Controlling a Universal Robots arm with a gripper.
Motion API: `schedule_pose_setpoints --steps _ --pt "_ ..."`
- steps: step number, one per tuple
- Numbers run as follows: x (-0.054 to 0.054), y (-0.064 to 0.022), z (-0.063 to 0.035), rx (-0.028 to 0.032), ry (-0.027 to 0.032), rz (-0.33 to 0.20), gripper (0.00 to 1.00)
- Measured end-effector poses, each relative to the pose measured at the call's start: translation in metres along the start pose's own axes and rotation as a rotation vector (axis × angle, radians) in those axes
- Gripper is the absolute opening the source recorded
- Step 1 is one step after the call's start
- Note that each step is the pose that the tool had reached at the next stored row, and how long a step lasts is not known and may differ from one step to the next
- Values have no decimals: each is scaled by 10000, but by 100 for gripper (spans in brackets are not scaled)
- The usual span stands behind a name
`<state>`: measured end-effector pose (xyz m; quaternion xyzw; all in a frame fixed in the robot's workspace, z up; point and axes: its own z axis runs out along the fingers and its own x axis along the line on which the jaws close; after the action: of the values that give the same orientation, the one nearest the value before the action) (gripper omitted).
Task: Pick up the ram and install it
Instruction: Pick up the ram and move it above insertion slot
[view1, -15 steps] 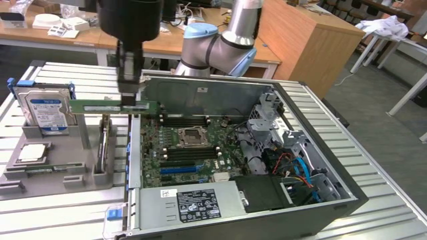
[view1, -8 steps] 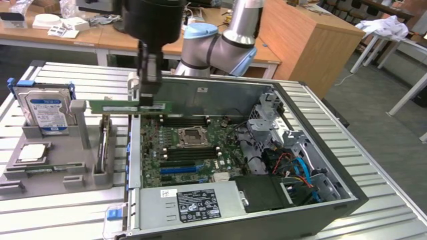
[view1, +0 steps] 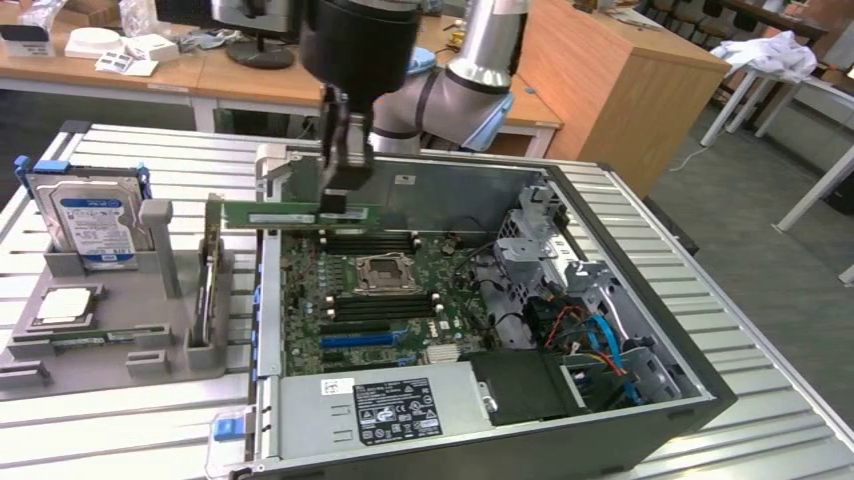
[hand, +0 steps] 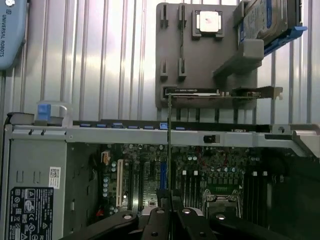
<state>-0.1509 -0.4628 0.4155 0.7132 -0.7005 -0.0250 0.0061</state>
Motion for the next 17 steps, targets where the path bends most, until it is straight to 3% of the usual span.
schedule_pose_setpoints --steps 17 --pt "13 -700 -31 -23 0 0 11"
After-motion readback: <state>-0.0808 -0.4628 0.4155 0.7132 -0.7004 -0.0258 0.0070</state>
